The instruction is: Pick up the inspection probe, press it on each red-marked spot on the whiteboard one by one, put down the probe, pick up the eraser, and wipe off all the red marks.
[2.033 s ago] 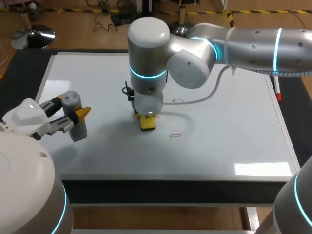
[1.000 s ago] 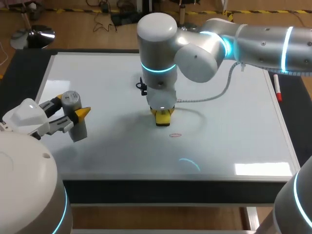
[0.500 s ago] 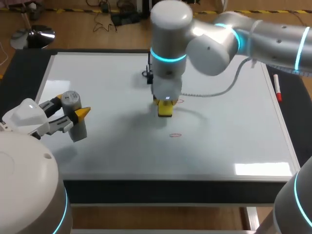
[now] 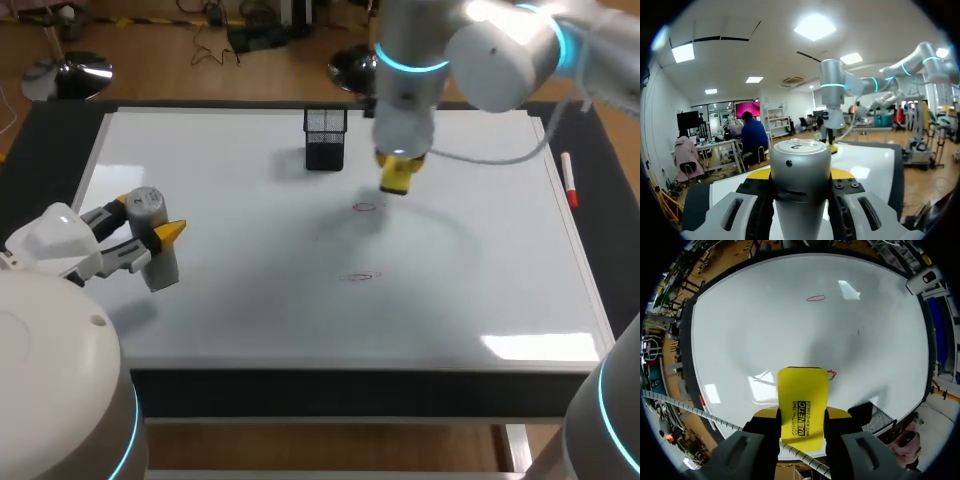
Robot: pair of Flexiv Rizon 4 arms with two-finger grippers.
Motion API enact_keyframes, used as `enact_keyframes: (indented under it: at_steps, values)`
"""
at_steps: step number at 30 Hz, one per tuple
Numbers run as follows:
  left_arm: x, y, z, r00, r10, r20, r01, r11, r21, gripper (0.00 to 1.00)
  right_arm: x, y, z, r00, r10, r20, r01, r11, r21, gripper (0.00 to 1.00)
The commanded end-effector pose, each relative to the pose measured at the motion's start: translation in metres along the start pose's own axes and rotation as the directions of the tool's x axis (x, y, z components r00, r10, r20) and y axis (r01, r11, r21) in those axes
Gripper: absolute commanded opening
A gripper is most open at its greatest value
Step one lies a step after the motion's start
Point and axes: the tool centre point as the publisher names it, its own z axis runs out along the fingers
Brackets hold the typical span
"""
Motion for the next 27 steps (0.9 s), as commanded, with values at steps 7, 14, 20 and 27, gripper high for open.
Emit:
enact_keyframes:
  at_steps: [7,14,20,27]
  values:
    - [0.000,-0.001,0.002,1.000,0.001,0.003,-0.001,1.000,-0.002,0.00,0.091,-0.033,-0.006,0.989,0.150,0.016,-0.150,0.989,0.003,0.00]
    - [0.000,-0.001,0.002,1.000,0.001,0.003,-0.001,1.000,-0.002,0.00,0.128,-0.047,-0.004,0.975,0.220,-0.010,-0.220,0.976,0.004,0.00]
    - [0.000,-0.001,0.002,1.000,0.001,0.003,-0.001,1.000,-0.002,0.00,0.151,-0.053,0.005,0.962,0.271,-0.036,-0.272,0.962,-0.010,0.00]
    - [0.000,-0.001,0.002,1.000,0.001,0.003,-0.001,1.000,-0.002,0.00,0.167,-0.054,0.015,0.951,0.304,-0.058,-0.306,0.952,-0.031,0.00]
